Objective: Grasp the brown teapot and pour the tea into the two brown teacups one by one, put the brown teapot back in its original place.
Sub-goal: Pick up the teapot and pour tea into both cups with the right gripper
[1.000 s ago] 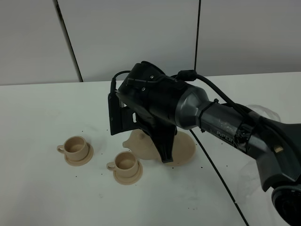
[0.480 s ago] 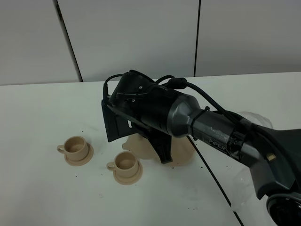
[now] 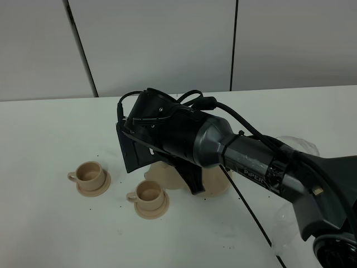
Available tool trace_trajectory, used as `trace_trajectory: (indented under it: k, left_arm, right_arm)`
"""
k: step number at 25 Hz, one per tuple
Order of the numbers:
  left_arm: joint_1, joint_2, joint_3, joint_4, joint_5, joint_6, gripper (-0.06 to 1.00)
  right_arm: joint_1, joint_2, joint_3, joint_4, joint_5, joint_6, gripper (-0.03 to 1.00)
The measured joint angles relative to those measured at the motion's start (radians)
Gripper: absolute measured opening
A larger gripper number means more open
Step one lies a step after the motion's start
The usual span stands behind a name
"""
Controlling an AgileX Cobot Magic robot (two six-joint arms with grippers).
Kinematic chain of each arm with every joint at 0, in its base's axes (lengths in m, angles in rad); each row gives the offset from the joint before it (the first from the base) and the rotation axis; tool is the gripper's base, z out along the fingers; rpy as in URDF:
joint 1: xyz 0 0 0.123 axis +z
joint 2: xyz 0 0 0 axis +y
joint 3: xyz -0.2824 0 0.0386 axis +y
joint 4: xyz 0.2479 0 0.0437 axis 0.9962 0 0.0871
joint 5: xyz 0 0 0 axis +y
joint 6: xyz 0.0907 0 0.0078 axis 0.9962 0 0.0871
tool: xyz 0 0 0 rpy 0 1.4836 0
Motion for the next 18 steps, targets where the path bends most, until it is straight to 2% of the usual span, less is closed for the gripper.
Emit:
trace_trajectory:
  k: [18]
  left_arm:
    - [0.0,0.0,0.0,0.0,0.0,0.001,0.28]
  right_arm:
    - [0.036,0.027,0.002,-0.078,0.0,-0.022,0.09]
